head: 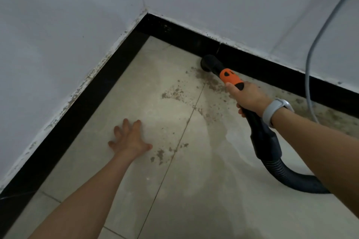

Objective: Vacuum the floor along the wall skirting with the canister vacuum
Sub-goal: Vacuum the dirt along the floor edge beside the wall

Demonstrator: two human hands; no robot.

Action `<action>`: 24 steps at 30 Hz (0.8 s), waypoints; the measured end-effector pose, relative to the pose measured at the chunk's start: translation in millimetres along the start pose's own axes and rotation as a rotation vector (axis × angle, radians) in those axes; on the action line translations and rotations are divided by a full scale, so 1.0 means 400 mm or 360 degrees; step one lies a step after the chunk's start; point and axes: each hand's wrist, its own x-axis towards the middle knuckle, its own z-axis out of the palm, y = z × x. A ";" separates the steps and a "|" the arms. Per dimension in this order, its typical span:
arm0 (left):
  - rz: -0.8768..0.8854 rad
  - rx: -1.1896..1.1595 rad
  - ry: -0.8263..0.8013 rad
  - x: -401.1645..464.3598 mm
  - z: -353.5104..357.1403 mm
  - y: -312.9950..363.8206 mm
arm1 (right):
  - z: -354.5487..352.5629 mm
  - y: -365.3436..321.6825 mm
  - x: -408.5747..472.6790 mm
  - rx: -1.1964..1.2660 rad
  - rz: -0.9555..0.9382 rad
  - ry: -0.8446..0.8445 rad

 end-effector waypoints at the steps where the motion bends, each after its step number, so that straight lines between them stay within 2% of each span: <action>1: 0.0002 0.0019 0.0003 0.000 -0.003 0.003 | -0.007 0.009 -0.006 0.0018 0.0015 0.0001; 6: 0.0025 -0.0017 -0.0006 -0.003 0.000 0.003 | -0.020 0.034 -0.031 0.0457 0.0187 -0.0075; 10: 0.0050 0.0046 0.0002 -0.014 0.017 -0.001 | 0.000 0.049 -0.050 0.0594 0.0193 -0.0134; 24: 0.0181 0.0070 -0.0067 -0.051 0.050 0.030 | 0.061 0.146 -0.221 0.0148 -0.0090 -0.0386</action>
